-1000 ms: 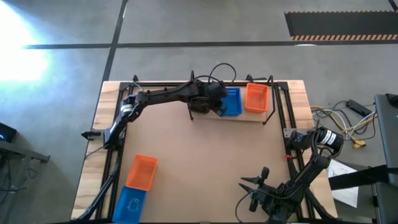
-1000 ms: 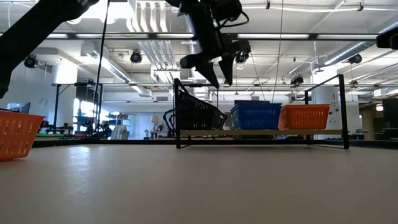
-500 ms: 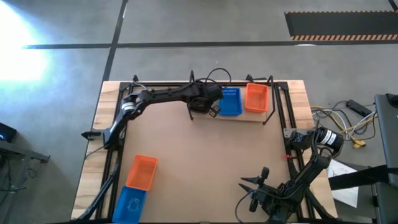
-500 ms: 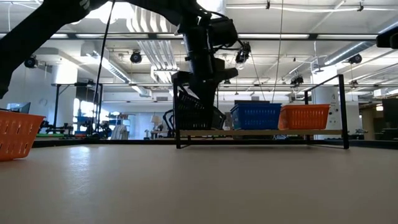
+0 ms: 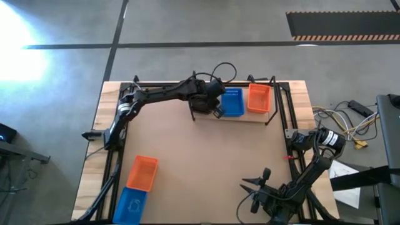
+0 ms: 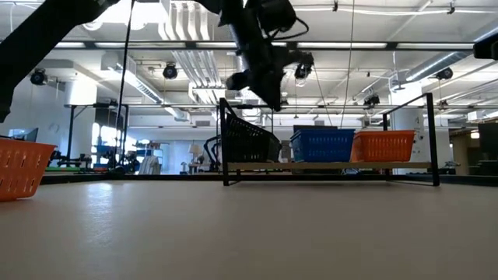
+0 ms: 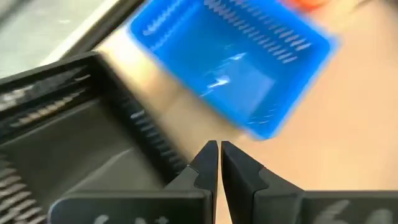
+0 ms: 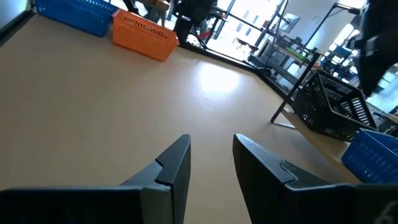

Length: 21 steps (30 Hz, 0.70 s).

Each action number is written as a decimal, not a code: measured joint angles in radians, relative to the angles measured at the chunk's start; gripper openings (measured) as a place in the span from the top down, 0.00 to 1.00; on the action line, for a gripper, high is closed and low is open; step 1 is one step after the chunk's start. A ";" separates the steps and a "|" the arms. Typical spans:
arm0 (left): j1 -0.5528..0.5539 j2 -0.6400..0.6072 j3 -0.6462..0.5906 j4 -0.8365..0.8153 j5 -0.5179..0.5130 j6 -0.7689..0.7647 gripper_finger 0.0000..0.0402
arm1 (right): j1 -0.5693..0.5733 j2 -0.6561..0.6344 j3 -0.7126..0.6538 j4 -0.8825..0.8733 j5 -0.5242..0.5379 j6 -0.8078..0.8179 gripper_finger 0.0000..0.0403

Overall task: Stack baskets on shelf by color
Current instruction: Stack the top black basket on top of the black basket on the shelf, then stack the orange basket on top of the orange basket on the shelf

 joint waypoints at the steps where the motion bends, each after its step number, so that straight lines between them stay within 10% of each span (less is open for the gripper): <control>1: -0.001 -0.001 -0.003 -0.034 -0.038 0.002 0.99 | 0.001 0.000 0.000 0.001 0.000 0.000 0.72; 12: -0.014 0.044 -0.134 0.012 -0.169 0.061 0.99 | 0.005 0.000 0.000 0.002 0.000 0.000 0.72; 21: -0.014 0.022 -0.148 0.249 0.025 0.104 0.99 | 0.005 0.000 0.000 0.001 0.000 0.000 0.72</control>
